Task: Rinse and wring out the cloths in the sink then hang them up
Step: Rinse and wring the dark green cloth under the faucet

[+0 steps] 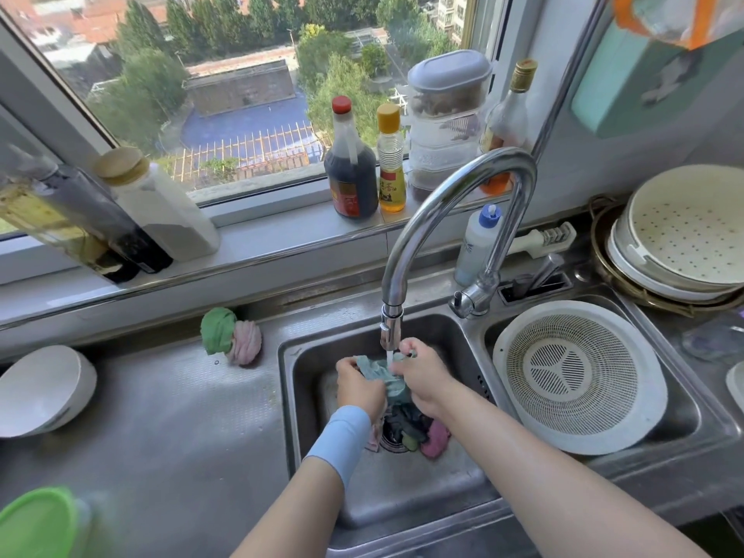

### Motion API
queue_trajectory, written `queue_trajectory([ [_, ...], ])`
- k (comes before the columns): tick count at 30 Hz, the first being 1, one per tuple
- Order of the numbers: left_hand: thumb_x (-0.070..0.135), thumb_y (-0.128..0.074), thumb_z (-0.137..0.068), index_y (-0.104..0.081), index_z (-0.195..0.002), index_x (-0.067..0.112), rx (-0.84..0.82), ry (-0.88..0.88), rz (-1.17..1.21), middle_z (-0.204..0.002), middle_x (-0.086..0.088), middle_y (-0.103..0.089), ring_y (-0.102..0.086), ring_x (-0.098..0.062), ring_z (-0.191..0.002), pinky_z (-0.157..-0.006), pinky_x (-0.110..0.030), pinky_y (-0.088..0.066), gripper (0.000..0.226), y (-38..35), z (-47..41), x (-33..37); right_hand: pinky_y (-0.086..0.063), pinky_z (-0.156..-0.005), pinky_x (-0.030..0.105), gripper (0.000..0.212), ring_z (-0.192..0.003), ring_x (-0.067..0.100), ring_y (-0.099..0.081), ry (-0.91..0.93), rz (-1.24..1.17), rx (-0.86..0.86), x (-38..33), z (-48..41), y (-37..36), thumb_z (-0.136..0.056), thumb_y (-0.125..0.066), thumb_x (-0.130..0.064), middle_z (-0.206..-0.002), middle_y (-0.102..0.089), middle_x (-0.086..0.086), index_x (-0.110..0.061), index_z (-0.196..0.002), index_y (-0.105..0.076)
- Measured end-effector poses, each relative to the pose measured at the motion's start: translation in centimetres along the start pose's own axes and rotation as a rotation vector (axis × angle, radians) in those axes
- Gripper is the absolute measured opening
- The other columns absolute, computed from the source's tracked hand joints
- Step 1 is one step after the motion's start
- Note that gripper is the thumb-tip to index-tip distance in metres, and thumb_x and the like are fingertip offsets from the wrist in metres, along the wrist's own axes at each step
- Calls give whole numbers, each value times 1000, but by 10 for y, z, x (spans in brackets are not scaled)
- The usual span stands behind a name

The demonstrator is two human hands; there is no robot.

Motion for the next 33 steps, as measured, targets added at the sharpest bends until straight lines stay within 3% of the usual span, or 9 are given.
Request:
queue_trajectory([
  [3, 8, -61, -82, -20, -152, 29, -135, -111, -174, -153, -3, -18, -41, -28, -132, -108, -41, -42, 85, -5, -1, 2, -32, -56, 28, 37, -62, 16, -36, 54, -22, -5, -5, -1, -8, -69, -50, 21, -64, -37, 1, -14, -81, -46],
  [5, -1, -55, -77, -43, -144, 34, -297, -270, -225, -150, -9, -42, -51, -18, -124, -102, -32, -45, 77, -15, 0, 11, -36, -58, 29, 38, -60, 15, -40, 67, -23, 4, -10, -1, -7, -70, -55, 20, -63, -41, 0, -15, -76, -43],
  [7, -4, -56, -74, -66, -117, 33, -402, -300, -179, -102, -4, -72, -62, -13, -86, -78, -25, -51, 58, -21, -1, 13, -40, -58, 27, 37, -59, 14, -43, 91, 2, -49, -17, 0, -5, -74, -54, 22, -66, -46, 2, -14, -80, -44],
  [11, 21, -79, -73, -68, -78, 21, -334, -319, -285, -66, 6, -59, -49, -12, -63, -63, -28, -44, 12, -10, -18, 16, -50, -67, 24, 34, -72, 13, -57, 113, 265, -251, -25, 0, 1, -82, -59, 18, -84, -60, 5, -7, -105, -58],
  [14, 41, -86, -62, -62, -69, 22, -267, -362, -463, -64, 11, -56, -48, -10, -58, -58, -24, -42, 32, 0, -28, 25, -50, -76, 24, 36, -84, 12, -61, 56, 557, -333, -20, -1, 14, -91, -54, 8, -97, -67, 2, -16, -116, -64],
  [20, 23, -76, -77, -59, -95, 30, -419, -305, -576, -91, 6, -70, -68, -15, -83, -80, -35, -58, 25, 4, -33, 25, -40, -51, 22, 36, -61, 11, -50, 106, 759, -130, -20, -13, 21, -90, -48, -9, -65, -60, -13, -38, -74, -62],
  [22, 28, -76, -78, -61, -93, 28, -340, -285, -506, -84, 10, -67, -64, -12, -76, -71, -27, -55, 22, 11, -35, 25, -43, -62, 29, 11, -73, 13, -56, 114, 768, -126, -18, -11, 12, -89, -49, -38, -78, -62, -11, -36, -82, -57],
  [27, 52, -69, -60, -63, -66, 20, -165, -279, -390, -55, 11, -57, -47, -8, -50, -49, -20, -43, 34, 22, -31, 29, -47, -64, 34, 42, -72, 12, -62, 215, 864, -58, -24, -11, -7, -82, -48, -62, -73, -67, -7, -24, -72, -61],
  [33, -3, -70, -74, -61, -90, 17, -248, -338, -141, -87, -9, -68, -63, -18, -76, -78, -36, -59, 27, 18, -23, 26, -51, -86, 43, 26, -88, 19, -61, 214, 851, -120, -23, -10, -10, -91, -47, -49, -95, -66, -1, -27, -90, -59],
])
Point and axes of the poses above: each hand's wrist, its own z-axis away from the middle knuckle, its own y-axis out of the back of the hand, x = y × z, the point moved 7 cm from there along -z, towards the middle knuckle
